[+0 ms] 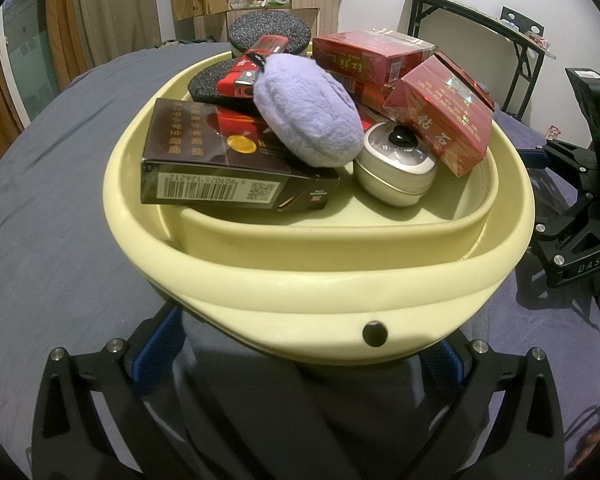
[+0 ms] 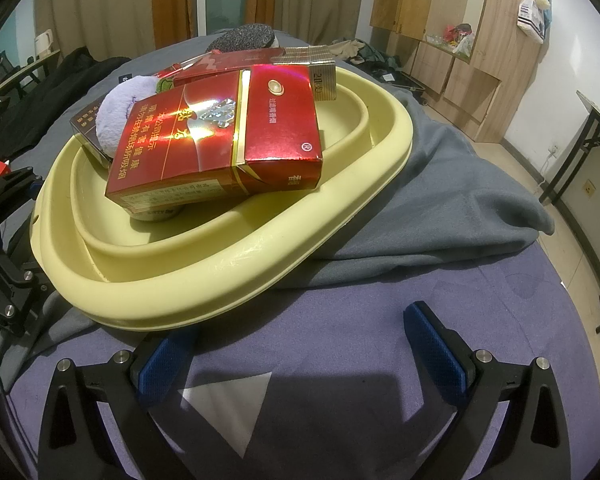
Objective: Organize rigid objects
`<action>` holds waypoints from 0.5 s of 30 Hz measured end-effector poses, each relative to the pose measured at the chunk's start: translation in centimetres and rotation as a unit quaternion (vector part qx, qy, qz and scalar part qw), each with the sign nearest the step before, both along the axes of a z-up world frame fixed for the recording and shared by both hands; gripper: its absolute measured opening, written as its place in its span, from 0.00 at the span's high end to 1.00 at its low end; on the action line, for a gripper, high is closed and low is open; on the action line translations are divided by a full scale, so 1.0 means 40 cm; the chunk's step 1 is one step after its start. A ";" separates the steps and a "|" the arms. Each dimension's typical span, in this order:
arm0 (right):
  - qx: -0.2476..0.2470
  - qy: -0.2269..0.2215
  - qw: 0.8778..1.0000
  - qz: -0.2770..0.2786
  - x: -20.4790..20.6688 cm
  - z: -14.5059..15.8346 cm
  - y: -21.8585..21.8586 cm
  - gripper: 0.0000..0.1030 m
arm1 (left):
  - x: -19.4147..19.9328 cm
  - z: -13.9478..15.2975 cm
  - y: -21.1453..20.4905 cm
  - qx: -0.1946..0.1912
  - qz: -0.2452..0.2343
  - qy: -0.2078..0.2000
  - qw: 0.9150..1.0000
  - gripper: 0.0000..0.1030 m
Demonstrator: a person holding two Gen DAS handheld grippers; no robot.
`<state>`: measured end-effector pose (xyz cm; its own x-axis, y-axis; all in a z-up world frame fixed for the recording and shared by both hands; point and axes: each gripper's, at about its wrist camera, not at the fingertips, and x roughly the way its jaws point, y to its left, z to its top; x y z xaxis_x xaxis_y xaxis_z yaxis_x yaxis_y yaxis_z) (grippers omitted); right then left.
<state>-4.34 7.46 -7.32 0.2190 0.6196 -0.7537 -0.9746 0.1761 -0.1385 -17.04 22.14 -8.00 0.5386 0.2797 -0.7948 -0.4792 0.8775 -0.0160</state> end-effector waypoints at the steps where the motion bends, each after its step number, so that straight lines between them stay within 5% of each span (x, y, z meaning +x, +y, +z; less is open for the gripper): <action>1: 0.000 0.000 1.000 0.000 0.001 0.000 0.000 0.00 | -0.002 0.000 0.000 0.000 0.000 0.000 1.000 0.00; 15: 0.000 0.000 1.000 0.000 -0.002 0.000 0.000 0.00 | 0.000 0.000 0.000 0.000 0.000 0.000 1.000 0.00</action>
